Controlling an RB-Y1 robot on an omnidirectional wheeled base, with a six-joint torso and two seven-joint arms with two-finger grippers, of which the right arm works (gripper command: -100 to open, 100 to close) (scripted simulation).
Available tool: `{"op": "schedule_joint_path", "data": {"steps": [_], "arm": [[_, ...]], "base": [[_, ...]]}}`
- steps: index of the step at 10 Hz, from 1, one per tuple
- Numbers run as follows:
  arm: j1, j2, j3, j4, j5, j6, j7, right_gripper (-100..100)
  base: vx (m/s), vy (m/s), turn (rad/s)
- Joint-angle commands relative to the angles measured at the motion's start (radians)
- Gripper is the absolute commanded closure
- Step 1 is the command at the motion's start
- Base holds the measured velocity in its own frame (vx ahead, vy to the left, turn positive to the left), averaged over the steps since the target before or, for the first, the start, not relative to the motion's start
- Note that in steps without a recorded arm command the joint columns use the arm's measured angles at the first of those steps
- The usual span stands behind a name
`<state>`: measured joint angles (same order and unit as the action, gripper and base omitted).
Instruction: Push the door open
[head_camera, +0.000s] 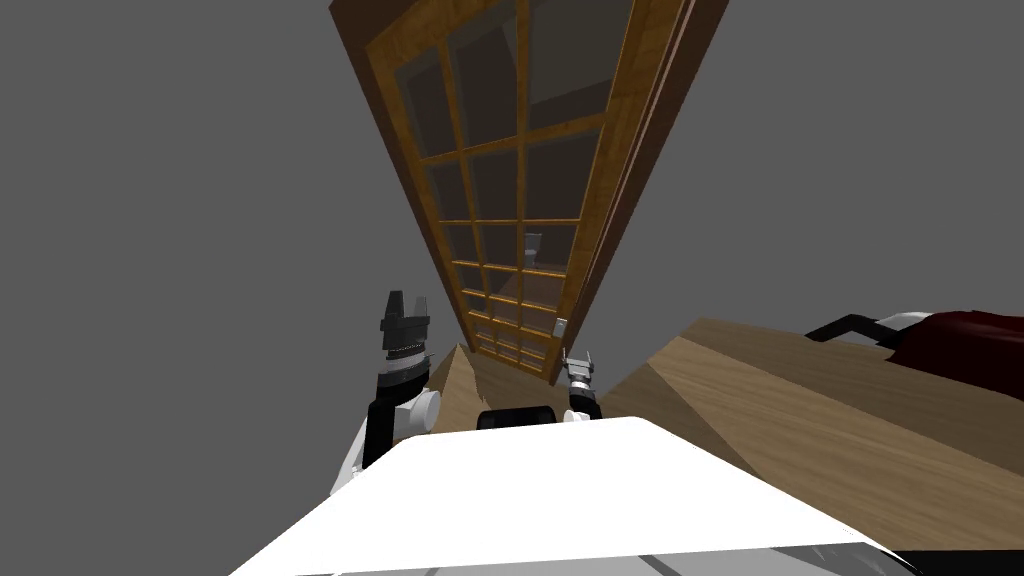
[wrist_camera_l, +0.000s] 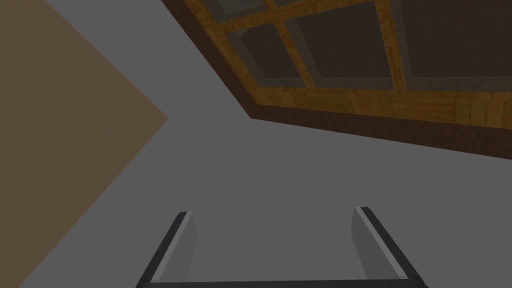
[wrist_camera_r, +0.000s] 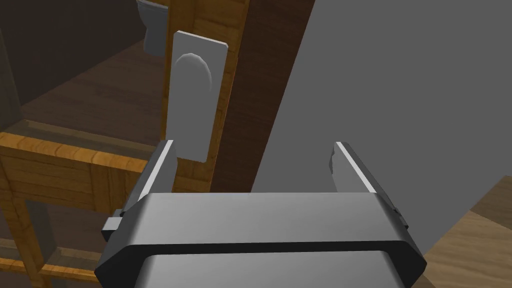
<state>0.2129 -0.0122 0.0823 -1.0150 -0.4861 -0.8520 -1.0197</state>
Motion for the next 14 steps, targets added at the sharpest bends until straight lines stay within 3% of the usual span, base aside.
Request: {"op": "schedule_joint_path", "data": {"steps": [1,3,4,5,8,11,12,13,14], "arm": [[-0.007,0.01,-0.004,0.022,-0.009,-0.006,-0.015,-100],[-0.011,0.022,-0.007,0.037,-0.016,-0.009,-0.027,-100],[-0.009,0.017,-0.006,0.032,-0.014,-0.009,-0.024,-100],[-0.012,-0.008,-0.009,0.039,-0.016,-0.011,-0.026,-100],[-0.018,-0.024,-0.016,0.05,-0.018,-0.015,-0.028,-100],[-0.024,-0.011,-0.022,0.061,-0.021,-0.019,-0.03,-100],[-0.027,0.004,-0.025,0.066,-0.022,-0.02,-0.031,-100],[-0.014,0.0,-0.022,0.065,-0.021,-0.023,-0.03,-100],[-0.014,0.0,-0.022,0.065,-0.021,-0.023,-0.03,100]], "base": [[0.085,0.184,-0.113],[0.069,0.18,-0.096],[0.031,0.084,-0.02],[0.128,-0.033,0.021],[0.204,-0.055,0.025],[0.189,-0.071,0.022],[0.154,-0.029,-0.032],[0.039,0.004,-0.028],[-0.028,0.006,0.013]]}}
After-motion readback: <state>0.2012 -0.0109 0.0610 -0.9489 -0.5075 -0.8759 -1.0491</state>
